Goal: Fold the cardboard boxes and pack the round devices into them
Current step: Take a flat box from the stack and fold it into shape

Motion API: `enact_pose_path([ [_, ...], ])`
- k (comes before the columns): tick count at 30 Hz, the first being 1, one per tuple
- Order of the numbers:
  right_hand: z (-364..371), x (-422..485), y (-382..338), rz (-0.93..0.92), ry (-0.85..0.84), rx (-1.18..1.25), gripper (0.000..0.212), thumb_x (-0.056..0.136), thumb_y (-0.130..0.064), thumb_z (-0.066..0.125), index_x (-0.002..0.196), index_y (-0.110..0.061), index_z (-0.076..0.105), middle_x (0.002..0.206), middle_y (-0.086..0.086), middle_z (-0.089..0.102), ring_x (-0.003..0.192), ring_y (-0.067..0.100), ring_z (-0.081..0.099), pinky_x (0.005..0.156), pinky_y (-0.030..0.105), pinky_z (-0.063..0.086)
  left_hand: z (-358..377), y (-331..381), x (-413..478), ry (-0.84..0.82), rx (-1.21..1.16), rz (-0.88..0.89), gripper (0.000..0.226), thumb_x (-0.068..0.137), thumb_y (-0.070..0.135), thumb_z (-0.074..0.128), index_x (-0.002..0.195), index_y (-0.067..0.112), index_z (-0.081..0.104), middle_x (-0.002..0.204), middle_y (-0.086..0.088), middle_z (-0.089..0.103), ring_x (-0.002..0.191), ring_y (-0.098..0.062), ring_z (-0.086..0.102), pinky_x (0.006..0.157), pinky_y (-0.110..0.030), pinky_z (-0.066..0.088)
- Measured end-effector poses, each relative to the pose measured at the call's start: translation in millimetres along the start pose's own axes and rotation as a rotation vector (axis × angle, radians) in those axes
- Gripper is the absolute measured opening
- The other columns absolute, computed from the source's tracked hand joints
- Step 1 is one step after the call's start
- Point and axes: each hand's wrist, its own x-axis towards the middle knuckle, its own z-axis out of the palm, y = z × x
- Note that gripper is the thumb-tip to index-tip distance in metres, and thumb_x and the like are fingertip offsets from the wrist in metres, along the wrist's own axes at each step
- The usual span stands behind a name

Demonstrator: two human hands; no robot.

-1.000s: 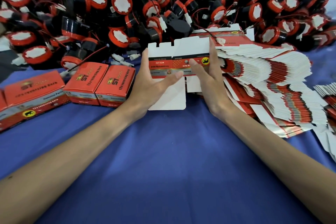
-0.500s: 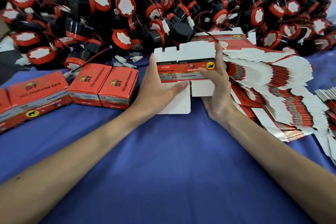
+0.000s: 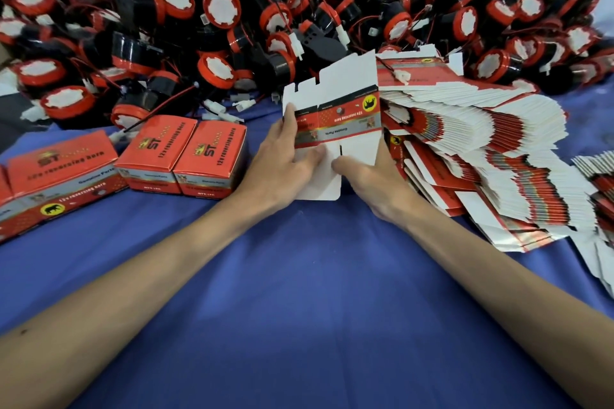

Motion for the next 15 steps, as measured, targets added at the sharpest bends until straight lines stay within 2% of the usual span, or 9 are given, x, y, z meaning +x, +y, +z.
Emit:
enact_pose_path([
  [2, 2, 0, 0, -0.026, 0.062, -0.013, 0.041, 0.089, 0.011, 0.052, 0.096, -0.030, 0.059, 0.087, -0.018, 0.069, 0.086, -0.003, 0.065, 0.080, 0.018, 0.053, 0, 3, -2, 0.009, 0.053, 0.036, 0.074, 0.099, 0.036, 0.047, 0.155, 0.017, 0.002, 0.159, 0.000, 0.021, 0.143, -0.015, 0.026, 0.114, -0.024, 0.023],
  [5, 3, 2, 0, -0.061, 0.187, 0.022, 0.024, 0.094, 0.001, 0.055, 0.111, -0.015, 0.059, 0.105, 0.000, 0.068, 0.103, 0.010, 0.065, 0.091, 0.030, 0.053, 2, 6, -7, 0.013, 0.159, 0.089, 0.076, 0.100, 0.040, 0.041, 0.154, 0.018, -0.009, 0.163, -0.001, 0.004, 0.146, -0.019, 0.019, 0.117, -0.034, 0.023],
  [7, 3, 2, -2, -0.035, 0.245, 0.066, 0.033, 0.093, -0.004, 0.059, 0.126, -0.004, 0.052, 0.118, 0.011, 0.064, 0.112, 0.021, 0.061, 0.099, 0.042, 0.049, 4, 9, -12, 0.047, 0.238, 0.123, 0.078, 0.101, 0.038, 0.041, 0.152, 0.015, -0.013, 0.162, -0.008, -0.005, 0.146, -0.025, 0.020, 0.114, -0.036, 0.027],
  [8, 3, 2, -2, -0.029, 0.245, 0.067, 0.037, 0.092, -0.003, 0.061, 0.128, -0.003, 0.050, 0.119, 0.011, 0.064, 0.113, 0.022, 0.061, 0.100, 0.044, 0.048, 4, 10, -15, 0.081, 0.271, 0.151, 0.079, 0.100, 0.034, 0.043, 0.152, 0.012, -0.012, 0.162, -0.012, -0.008, 0.145, -0.029, 0.022, 0.111, -0.037, 0.029],
  [10, 3, 1, -2, -0.044, 0.229, 0.020, 0.035, 0.090, 0.001, 0.062, 0.123, -0.006, 0.055, 0.113, 0.007, 0.066, 0.108, 0.016, 0.063, 0.097, 0.037, 0.051, 5, 12, -18, 0.132, 0.300, 0.202, 0.081, 0.099, 0.025, 0.049, 0.151, 0.006, -0.009, 0.160, -0.018, -0.007, 0.143, -0.033, 0.025, 0.108, -0.038, 0.032],
  [13, 3, -2, -4, -0.089, 0.175, -0.070, 0.031, 0.086, 0.009, 0.060, 0.095, -0.020, 0.064, 0.084, -0.010, 0.071, 0.083, 0.001, 0.066, 0.076, 0.016, 0.053, 5, 11, -19, 0.156, 0.302, 0.231, 0.088, 0.092, 0.018, 0.056, 0.151, 0.005, -0.008, 0.161, -0.017, 0.007, 0.141, -0.035, 0.030, 0.105, -0.037, 0.034],
  [14, 3, -2, -4, -0.099, 0.175, -0.102, 0.028, 0.085, 0.011, 0.059, 0.088, -0.017, 0.064, 0.078, -0.003, 0.070, 0.075, 0.005, 0.066, 0.070, 0.015, 0.051, 3, 10, -19, 0.182, 0.295, 0.237, 0.088, 0.091, 0.015, 0.055, 0.151, 0.005, -0.008, 0.161, -0.016, 0.011, 0.137, -0.035, 0.036, 0.101, -0.035, 0.036],
  [15, 4, -2, -3, -0.119, 0.182, -0.116, 0.019, 0.084, 0.011, 0.059, 0.085, -0.008, 0.063, 0.077, 0.011, 0.068, 0.071, 0.015, 0.065, 0.067, 0.017, 0.049, 2, 9, -18, 0.226, 0.272, 0.235, 0.085, 0.090, 0.012, 0.053, 0.152, 0.006, -0.005, 0.160, -0.014, 0.015, 0.133, -0.033, 0.042, 0.097, -0.033, 0.039],
])
